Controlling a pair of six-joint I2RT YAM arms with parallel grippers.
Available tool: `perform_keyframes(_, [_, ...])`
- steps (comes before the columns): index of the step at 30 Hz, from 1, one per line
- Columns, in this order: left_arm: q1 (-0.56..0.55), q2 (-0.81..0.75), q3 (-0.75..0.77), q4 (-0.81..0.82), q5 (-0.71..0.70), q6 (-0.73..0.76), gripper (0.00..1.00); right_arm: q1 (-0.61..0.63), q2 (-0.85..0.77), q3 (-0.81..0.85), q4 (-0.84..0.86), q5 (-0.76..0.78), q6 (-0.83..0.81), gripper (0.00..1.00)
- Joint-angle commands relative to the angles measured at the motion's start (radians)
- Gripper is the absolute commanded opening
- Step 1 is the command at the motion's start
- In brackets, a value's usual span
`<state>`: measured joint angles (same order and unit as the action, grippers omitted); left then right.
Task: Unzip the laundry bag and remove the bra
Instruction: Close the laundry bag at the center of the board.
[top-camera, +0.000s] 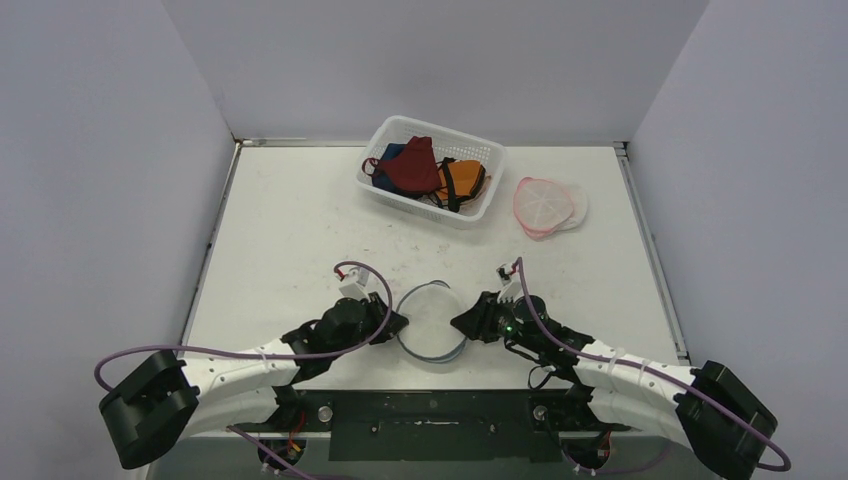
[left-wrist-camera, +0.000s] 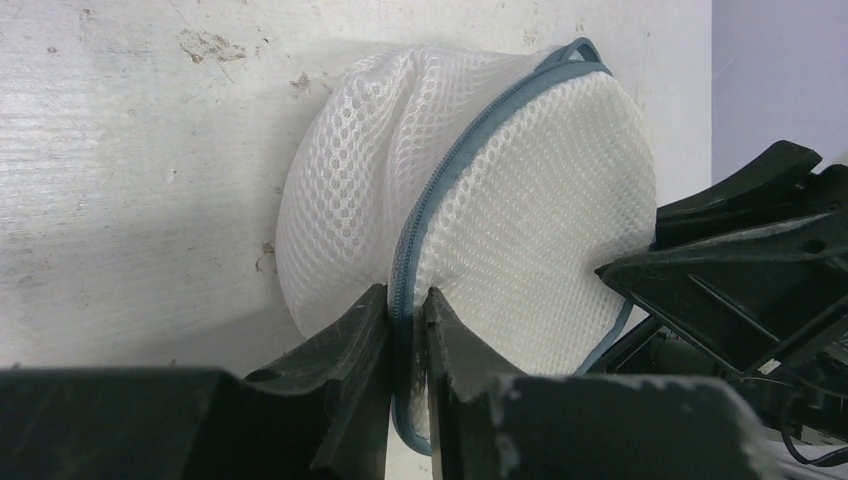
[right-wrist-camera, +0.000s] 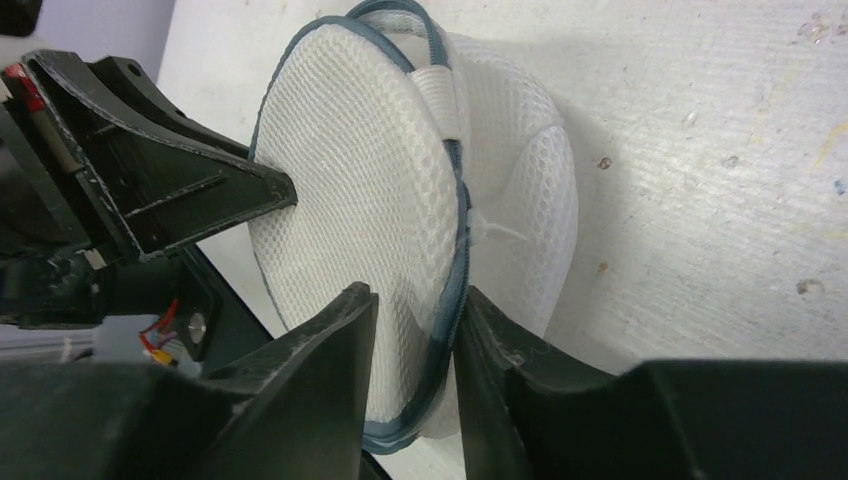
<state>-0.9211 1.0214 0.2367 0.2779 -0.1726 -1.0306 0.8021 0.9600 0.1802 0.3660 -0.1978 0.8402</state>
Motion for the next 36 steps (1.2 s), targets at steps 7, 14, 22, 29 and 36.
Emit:
perform_keyframes(7, [0.005,0.019,0.013,0.044,-0.004,0.009,0.09,0.024,-0.114,0.067,-0.133,0.115,-0.012,0.73])
perform_keyframes(14, [0.005,0.014,-0.009,0.038,-0.026,0.006,0.05,0.018,-0.073,0.052,-0.123,0.096,0.021,0.75])
perform_keyframes(22, [0.013,0.074,-0.019,0.046,-0.05,0.004,0.01,0.019,0.143,0.103,-0.03,0.106,0.025,0.69])
perform_keyframes(29, [0.02,0.143,-0.038,0.082,-0.056,-0.004,0.0,0.019,0.256,0.1,0.049,0.096,0.042,0.68])
perform_keyframes(36, [0.023,0.226,-0.022,0.101,-0.054,0.009,0.0,0.021,0.36,0.115,0.129,0.074,0.053,0.36])
